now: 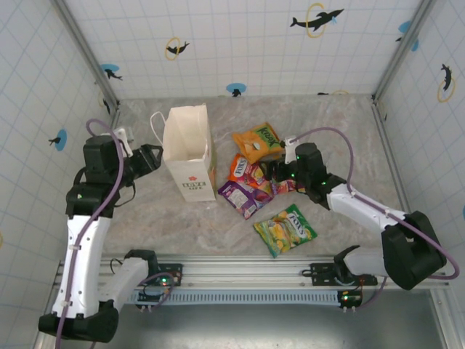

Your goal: Place the snacks into the paper bag

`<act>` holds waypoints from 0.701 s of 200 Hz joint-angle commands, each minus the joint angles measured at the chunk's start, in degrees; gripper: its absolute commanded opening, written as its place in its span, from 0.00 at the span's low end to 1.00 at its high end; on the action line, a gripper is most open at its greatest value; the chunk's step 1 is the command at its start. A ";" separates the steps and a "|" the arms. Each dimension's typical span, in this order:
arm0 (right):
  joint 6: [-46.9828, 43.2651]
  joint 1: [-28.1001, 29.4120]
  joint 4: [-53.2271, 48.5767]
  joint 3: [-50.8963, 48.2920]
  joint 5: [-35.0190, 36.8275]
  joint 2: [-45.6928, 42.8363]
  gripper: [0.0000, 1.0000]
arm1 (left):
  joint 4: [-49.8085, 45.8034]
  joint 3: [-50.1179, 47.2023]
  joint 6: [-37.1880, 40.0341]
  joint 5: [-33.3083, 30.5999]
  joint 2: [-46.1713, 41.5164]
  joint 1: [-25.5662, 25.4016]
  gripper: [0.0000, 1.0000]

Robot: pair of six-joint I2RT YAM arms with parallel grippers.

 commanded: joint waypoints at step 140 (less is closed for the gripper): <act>1.50 1.74 0.81 -0.41 0.12 -2.15 1.00 | -3.13 9.91 10.90 -1.80 21.56 -0.32 0.53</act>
